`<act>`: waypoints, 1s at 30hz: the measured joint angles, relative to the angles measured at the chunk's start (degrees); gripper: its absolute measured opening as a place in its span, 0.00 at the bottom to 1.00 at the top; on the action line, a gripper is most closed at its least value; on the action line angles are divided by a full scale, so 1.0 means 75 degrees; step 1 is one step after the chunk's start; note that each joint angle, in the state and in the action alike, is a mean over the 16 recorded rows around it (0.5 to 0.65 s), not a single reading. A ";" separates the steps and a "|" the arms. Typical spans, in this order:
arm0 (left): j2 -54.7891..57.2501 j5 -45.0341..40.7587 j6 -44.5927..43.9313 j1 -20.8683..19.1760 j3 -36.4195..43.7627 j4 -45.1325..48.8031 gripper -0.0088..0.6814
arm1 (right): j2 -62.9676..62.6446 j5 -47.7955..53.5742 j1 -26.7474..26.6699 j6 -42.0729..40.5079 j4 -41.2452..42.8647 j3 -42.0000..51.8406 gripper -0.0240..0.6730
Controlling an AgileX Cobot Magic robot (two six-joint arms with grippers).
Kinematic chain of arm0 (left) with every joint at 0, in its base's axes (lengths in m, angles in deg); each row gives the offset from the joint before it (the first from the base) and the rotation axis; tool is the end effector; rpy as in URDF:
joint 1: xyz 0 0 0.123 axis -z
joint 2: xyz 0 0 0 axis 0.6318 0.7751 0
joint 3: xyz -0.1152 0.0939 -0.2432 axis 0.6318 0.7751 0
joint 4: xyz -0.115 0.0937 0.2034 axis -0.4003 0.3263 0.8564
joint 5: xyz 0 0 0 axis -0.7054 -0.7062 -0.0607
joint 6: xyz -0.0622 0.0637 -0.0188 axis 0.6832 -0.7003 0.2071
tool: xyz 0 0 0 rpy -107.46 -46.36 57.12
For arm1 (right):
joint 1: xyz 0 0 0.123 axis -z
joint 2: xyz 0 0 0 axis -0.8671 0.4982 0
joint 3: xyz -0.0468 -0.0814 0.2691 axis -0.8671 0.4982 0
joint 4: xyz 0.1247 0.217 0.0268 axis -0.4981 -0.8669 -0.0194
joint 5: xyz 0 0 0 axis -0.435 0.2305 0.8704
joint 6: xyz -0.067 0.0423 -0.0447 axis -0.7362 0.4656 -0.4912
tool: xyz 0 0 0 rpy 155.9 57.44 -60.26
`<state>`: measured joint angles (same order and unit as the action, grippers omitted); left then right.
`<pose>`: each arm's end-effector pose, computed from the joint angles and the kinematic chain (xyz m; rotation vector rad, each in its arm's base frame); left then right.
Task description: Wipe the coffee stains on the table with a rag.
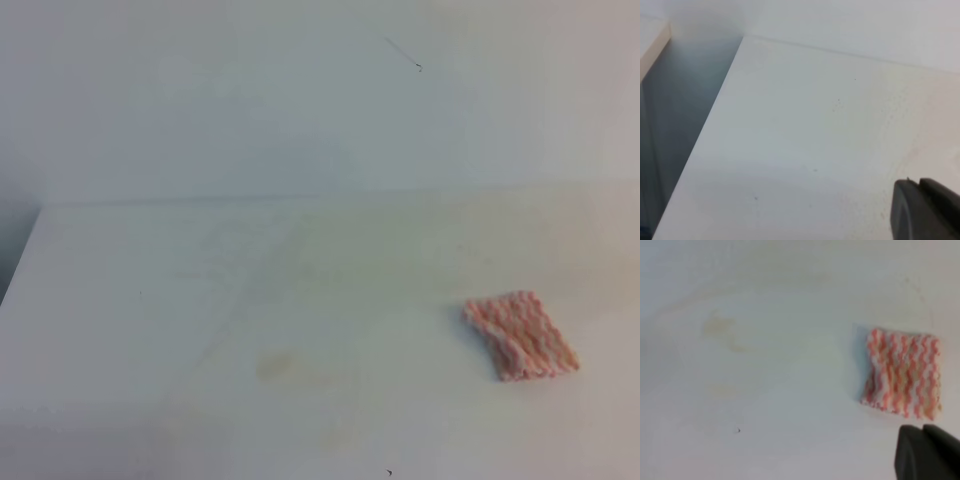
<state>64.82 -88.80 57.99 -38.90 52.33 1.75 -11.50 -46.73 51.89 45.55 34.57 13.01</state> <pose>0.0537 -0.0028 0.1716 -0.2437 1.8003 -0.2370 0.1672 0.0510 0.3332 -0.4664 2.1906 0.3374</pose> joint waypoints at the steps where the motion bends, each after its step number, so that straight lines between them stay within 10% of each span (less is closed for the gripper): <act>1: 0.0000 0.0000 0.0000 0.0000 0.0000 0.0000 0.01 | -0.0122 -0.0059 0.0001 -0.0038 0.0038 0.0016 0.03; 19: 0.0000 0.0000 0.0000 0.0000 0.0000 0.0000 0.01 | -0.4952 -0.4013 0.1216 -0.0272 0.0561 0.3547 0.03; 30: 0.0000 0.0000 0.0000 0.0000 0.0000 0.0000 0.01 | -0.6726 -0.4046 0.2034 -0.0093 0.0207 0.5908 0.03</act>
<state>64.82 -88.80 57.99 -38.90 52.33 1.75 -61.94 -77.08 67.14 44.85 36.12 57.32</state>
